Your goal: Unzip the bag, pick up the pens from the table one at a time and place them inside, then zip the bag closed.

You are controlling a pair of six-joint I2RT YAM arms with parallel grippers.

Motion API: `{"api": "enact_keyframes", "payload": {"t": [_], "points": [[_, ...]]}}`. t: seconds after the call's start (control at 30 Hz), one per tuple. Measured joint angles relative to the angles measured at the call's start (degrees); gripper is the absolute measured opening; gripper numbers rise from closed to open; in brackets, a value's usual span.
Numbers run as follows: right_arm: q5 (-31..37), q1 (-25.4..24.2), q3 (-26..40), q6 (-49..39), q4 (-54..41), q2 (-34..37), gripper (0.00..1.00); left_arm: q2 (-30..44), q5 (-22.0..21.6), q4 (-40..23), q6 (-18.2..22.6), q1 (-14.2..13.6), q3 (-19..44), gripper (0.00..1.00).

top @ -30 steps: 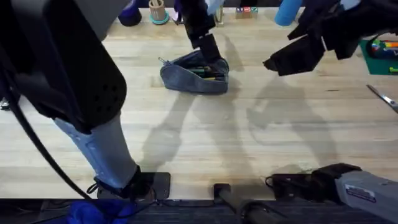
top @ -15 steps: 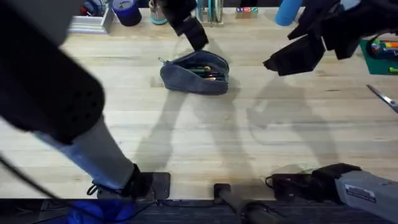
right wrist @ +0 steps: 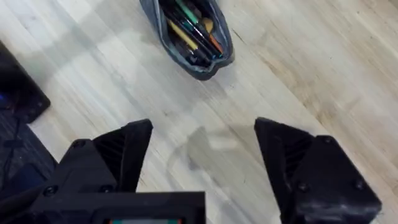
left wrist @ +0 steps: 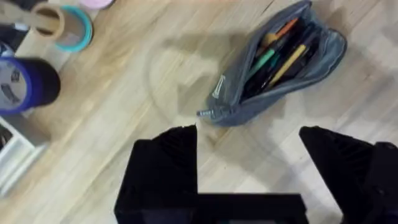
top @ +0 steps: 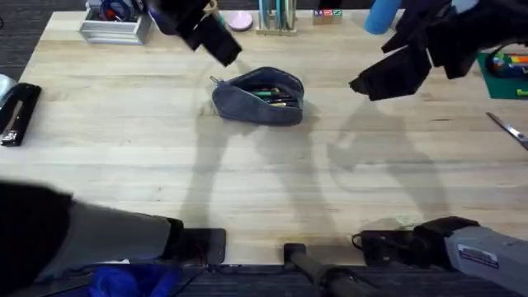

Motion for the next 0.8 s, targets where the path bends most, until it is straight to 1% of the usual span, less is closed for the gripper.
{"api": "enact_keyframes", "payload": {"t": [0.2, 0.37, 0.5, 0.6, 0.73, 0.8], "points": [[0.0, 0.0, 0.0, 0.0, 0.0, 0.0, 0.997, -9.5, 0.2, 4.0, -0.2, 3.6, -9.9, 0.995], [0.0, 0.0, 0.0, 0.0, 0.0, 0.0, 0.997, -15.7, 0.8, 6.1, -1.2, 7.2, -15.0, 0.995], [0.0, 0.0, 0.0, 0.0, 0.0, 0.0, 0.998, -18.4, 2.4, 7.1, -1.2, 10.0, -18.3, 0.993], [0.0, 0.0, 0.0, 0.0, 0.0, 0.0, 0.998, -19.6, 5.4, 7.4, -0.5, 12.9, -20.3, 0.993], [0.0, 0.0, 0.0, 0.0, 0.0, 0.0, 0.998, -20.4, 11.9, 7.5, 2.8, 18.5, -22.5, 0.996], [0.0, 0.0, 0.0, 0.0, 0.0, 0.0, 0.998, -20.4, 15.9, 7.6, 5.3, 21.7, -23.4, 0.995]]}}
